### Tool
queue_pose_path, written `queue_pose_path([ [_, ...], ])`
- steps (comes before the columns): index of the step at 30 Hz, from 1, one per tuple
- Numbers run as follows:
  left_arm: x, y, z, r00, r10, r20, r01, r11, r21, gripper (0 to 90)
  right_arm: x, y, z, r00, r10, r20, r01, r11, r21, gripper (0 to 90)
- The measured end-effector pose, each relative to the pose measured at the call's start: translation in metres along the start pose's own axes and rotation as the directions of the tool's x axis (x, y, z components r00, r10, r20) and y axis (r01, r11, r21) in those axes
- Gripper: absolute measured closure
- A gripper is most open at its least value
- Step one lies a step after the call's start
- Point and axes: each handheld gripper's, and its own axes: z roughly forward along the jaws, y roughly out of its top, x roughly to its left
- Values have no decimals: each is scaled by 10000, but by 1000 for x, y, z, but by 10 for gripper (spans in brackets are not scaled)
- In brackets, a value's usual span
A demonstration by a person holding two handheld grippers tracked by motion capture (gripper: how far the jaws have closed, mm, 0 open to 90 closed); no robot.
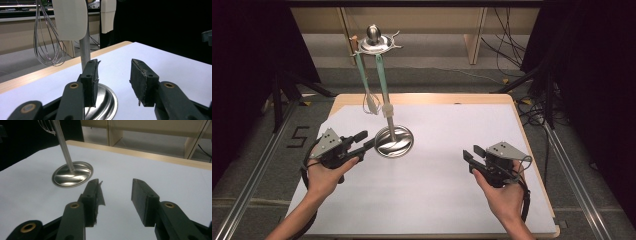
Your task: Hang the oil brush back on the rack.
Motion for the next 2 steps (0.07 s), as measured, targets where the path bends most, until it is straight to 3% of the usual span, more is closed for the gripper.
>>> queue_pose_path([
  [2,0,0,0,10000,2,-23,-2,10000,9,562,-2,0,0,9999,-91,43,91,9999,-59,567],
])
